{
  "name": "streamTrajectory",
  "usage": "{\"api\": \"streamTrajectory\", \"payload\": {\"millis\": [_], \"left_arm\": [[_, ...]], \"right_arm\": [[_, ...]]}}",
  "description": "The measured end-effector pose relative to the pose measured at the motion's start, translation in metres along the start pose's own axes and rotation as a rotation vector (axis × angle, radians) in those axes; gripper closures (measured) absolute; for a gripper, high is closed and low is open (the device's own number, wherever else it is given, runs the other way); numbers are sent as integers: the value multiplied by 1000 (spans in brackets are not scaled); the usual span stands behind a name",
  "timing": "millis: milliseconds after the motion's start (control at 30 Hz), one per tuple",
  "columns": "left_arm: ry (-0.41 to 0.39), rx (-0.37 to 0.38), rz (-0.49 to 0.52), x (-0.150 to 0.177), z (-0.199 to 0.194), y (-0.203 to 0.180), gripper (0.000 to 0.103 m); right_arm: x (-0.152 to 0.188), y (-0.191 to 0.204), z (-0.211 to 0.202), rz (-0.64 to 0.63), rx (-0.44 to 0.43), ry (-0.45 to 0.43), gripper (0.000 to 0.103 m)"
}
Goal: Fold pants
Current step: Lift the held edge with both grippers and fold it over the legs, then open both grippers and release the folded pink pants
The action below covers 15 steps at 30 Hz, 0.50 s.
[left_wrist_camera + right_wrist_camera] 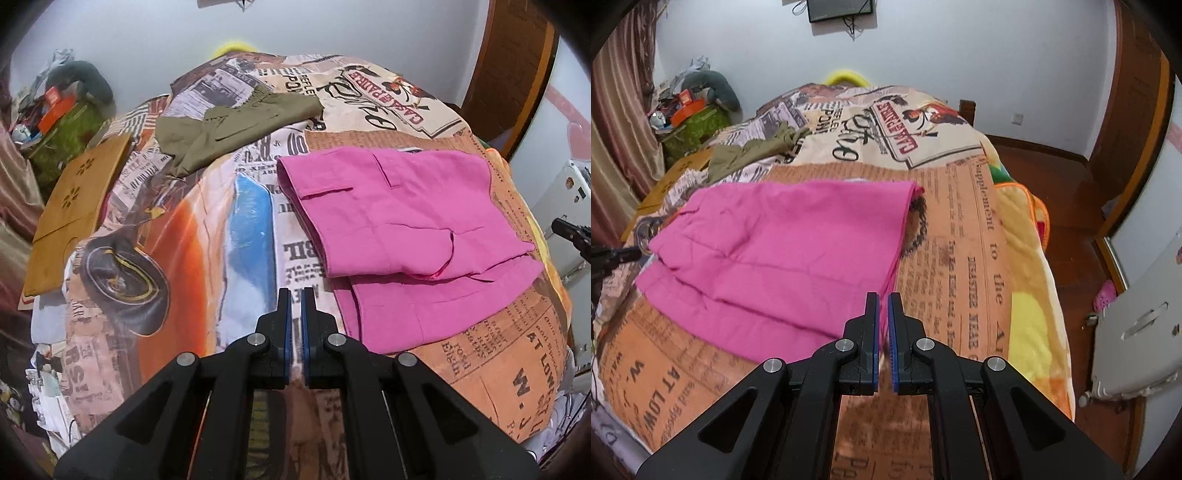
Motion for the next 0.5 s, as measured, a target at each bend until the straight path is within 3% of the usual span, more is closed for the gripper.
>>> {"api": "streamTrajectory", "payload": {"millis": [133,233,367,500], "left_arm": [[-24,4,14,-10,-12,-4,98],[-42,19,45,-20,-19,-16,92],[-60,22,116,-30,-20,-40,54],[-15,50,160,-32,-7,-62,49]], "right_arm": [[-3,6,-9,-14,-3,-19,92],[-9,15,-14,-17,-21,-46,74],[-14,36,-17,-57,-48,-71,60],[-13,58,-13,-90,-80,-76,50]]}}
Point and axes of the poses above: each gripper's, at about its wrist camera, not at the fingertips, and z roughly the way its jaws point, y to its left, x to its underside, the point moved 10 cm from there along z, roughly the way its jaws point, and after that the axes turned 7 degrees about z, right-handed, at the moved point
